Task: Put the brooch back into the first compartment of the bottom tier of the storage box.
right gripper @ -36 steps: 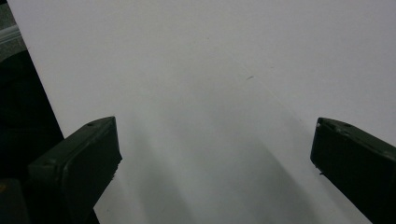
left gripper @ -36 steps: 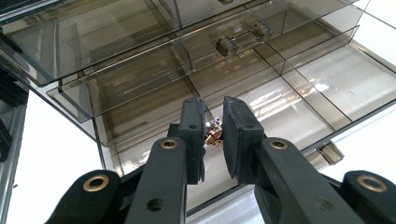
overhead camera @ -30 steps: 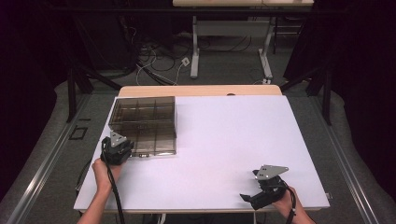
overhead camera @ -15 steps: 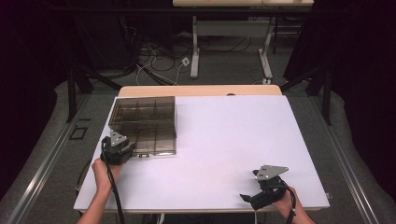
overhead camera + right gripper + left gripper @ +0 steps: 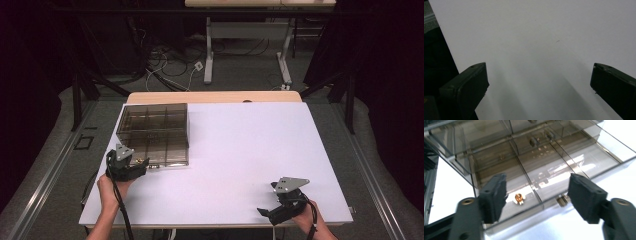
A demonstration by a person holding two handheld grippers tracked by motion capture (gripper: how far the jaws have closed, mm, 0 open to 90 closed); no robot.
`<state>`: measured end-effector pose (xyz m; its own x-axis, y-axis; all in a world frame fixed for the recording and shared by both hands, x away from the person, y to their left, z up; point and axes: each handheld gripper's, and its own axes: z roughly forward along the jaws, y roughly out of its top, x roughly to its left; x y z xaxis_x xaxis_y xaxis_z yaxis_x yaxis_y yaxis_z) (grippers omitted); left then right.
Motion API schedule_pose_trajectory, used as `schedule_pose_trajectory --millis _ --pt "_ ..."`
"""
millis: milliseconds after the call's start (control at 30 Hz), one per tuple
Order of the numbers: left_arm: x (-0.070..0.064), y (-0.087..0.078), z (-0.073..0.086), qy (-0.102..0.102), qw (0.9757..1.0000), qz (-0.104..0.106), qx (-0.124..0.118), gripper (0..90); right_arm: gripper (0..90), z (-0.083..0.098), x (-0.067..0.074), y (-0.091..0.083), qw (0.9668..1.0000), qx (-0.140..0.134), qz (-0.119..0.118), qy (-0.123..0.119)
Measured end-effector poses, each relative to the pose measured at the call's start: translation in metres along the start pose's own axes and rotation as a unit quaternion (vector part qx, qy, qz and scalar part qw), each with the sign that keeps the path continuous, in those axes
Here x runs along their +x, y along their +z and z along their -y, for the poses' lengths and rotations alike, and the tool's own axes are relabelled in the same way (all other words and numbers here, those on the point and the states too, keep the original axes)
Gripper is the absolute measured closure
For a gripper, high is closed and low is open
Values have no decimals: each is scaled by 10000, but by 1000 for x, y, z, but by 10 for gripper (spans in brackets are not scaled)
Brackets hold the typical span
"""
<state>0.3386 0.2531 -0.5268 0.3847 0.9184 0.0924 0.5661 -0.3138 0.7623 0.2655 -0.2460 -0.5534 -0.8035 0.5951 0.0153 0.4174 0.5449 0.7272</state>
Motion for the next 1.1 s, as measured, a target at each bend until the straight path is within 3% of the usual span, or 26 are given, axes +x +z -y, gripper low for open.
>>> schedule_pose_trajectory --millis 133,267,500,733,1100 --pt "-1 -3 3 12 10000 22 83 212 8 0 1 0 10000 3 -1 -53" --pt "-4 -5 5 2 10000 51 70 245 9 0 1 -1 10000 26 -2 -24" --pt "-5 -8 9 -2 9998 183 42 461 9 0 1 0 10000 1 -5 -46" --pt "-7 -5 10 163 9992 345 97 694 9 0 0 1 10000 2 -16 -28" --pt "-8 -1 8 242 9986 433 196 845 9 1 0 -1 10000 28 20 -16"
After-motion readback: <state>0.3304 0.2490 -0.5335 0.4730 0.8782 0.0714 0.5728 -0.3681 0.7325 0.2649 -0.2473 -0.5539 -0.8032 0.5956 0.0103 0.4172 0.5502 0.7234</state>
